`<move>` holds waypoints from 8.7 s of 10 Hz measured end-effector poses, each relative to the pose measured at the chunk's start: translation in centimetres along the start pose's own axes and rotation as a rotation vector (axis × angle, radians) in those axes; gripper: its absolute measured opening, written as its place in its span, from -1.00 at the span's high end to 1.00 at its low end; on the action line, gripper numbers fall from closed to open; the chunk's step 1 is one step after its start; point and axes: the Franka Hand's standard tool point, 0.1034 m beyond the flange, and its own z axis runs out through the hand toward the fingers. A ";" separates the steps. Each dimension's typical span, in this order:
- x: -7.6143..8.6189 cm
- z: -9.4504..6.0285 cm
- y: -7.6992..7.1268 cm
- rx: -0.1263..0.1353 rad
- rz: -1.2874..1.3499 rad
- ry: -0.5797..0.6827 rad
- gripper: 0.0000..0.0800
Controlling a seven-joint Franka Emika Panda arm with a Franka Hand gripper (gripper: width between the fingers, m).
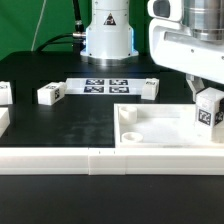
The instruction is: Assemble one leg
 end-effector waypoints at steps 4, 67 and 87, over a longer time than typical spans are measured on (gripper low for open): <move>-0.1 0.0 -0.2 0.009 0.398 0.007 0.27; 0.9 0.4 -0.5 -0.001 -0.983 0.100 -0.62; 1.4 0.7 0.3 0.077 0.300 0.070 0.27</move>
Offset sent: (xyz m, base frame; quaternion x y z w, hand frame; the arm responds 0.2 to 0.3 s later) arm 0.0017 -0.0046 0.0014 -0.0123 0.0041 0.2315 0.9728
